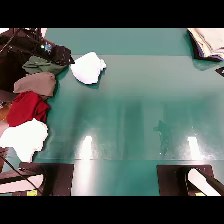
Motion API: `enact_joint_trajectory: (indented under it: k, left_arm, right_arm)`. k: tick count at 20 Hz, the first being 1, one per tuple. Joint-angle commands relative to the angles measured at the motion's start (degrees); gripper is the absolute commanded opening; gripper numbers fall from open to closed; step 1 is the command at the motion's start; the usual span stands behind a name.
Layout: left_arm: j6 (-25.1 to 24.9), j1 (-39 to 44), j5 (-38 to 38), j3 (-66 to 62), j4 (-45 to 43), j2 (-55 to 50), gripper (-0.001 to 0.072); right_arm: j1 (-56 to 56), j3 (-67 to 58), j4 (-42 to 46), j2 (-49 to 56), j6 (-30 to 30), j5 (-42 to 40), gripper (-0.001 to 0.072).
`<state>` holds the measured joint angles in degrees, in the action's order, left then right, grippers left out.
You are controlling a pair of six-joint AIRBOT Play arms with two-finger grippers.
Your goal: Fold the shirts.
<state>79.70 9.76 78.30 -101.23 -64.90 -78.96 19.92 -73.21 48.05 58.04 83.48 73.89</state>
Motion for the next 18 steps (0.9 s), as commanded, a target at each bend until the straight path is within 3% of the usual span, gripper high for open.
enact_joint_trajectory:
  k: [1, 12, 15, 16, 17, 18]
  left_arm:
    - [0.0, 0.0, 0.1, 0.0, 0.0, 0.0, 0.0025]
    - [0.0, 0.0, -0.1, 0.0, 0.0, -0.1, 0.0025]
    - [-0.4, 0.0, -5.2, 0.0, 0.5, -0.1, 0.0026]
    - [-1.2, 0.0, -6.4, 0.0, 0.0, -0.4, 0.0117]
    - [-1.2, 0.0, -8.7, 0.0, -1.7, -1.0, 0.0441]
    - [-0.5, 0.0, -10.8, 0.0, -3.7, -2.3, 0.0583]
  right_arm:
    - [0.0, 0.1, -0.1, 0.0, 0.0, -0.1, 0.0020]
    - [0.0, 0.1, -0.1, 0.2, 0.0, -0.3, 0.0020]
    - [0.0, 0.1, -0.1, 0.2, 0.1, -2.6, 0.0020]
    - [0.0, 0.1, -0.7, 0.2, 0.1, -4.5, 0.0020]
    - [0.0, 0.1, -2.2, 0.2, 0.1, -5.4, 0.0020]
    - [0.0, 0.1, -3.1, 0.2, 0.0, -5.6, 0.0020]
